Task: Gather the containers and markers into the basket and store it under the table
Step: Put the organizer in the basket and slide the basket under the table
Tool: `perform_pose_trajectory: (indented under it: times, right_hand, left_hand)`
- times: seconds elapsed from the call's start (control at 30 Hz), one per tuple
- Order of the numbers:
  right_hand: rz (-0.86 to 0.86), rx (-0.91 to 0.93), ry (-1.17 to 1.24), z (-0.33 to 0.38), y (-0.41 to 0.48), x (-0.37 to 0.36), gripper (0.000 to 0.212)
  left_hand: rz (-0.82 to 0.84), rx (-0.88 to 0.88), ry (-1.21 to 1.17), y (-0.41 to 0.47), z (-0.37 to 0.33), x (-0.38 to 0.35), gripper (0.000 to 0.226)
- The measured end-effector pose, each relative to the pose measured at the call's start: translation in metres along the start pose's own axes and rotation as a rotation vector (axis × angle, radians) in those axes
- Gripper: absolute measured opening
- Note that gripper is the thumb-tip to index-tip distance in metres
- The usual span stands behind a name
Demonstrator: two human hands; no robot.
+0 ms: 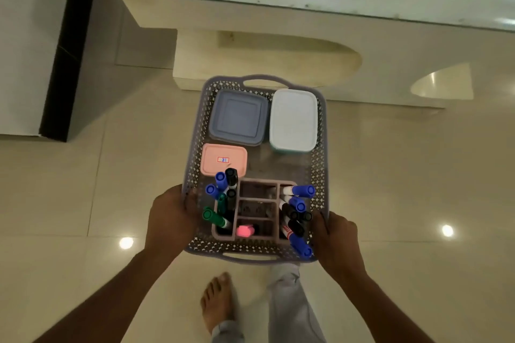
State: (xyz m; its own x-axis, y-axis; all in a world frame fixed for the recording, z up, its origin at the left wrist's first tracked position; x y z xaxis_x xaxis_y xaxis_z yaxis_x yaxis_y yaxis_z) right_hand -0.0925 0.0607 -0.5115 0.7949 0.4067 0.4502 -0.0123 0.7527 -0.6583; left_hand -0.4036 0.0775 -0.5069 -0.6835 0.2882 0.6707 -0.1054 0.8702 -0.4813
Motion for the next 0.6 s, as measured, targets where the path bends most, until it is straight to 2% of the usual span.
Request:
perform_pose_trajectory:
  times: [0.2,0.4,0.5,0.6]
  right_hand:
    - [-0.055,0.054,-0.107,-0.018,0.109,0.001,0.046]
    - [-0.127,0.144,-0.2,0.013,0.253,0.024,0.044]
    - [-0.151,0.205,-0.114,0.043,0.312,0.037,0.042]
    - [-0.126,0.237,-0.015,0.072,0.366,0.046,0.03]
  left_hand:
    - [-0.045,-0.009,0.041,0.108,0.022,-0.047,0.029]
    - [-0.126,-0.057,0.018,0.248,0.012,-0.056,0.031]
    - [-0.174,-0.075,-0.028,0.311,-0.004,-0.041,0.03]
    - [-0.205,-0.06,-0.114,0.368,-0.013,-0.021,0.026]
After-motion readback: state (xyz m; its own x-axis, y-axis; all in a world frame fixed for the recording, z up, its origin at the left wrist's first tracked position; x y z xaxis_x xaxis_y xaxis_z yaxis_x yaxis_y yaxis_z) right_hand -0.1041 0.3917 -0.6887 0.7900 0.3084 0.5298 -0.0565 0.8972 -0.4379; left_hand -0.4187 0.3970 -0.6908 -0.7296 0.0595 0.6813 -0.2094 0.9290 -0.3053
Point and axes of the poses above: each hand's wrist, its own y-axis towards the middle knuckle, its own x-axis out of the back of the hand, z = x × y, the point moved 4 cm from there along y, towards the middle knuckle, and after that the axes turned 15 degrees about z, right-handed, at the moved point
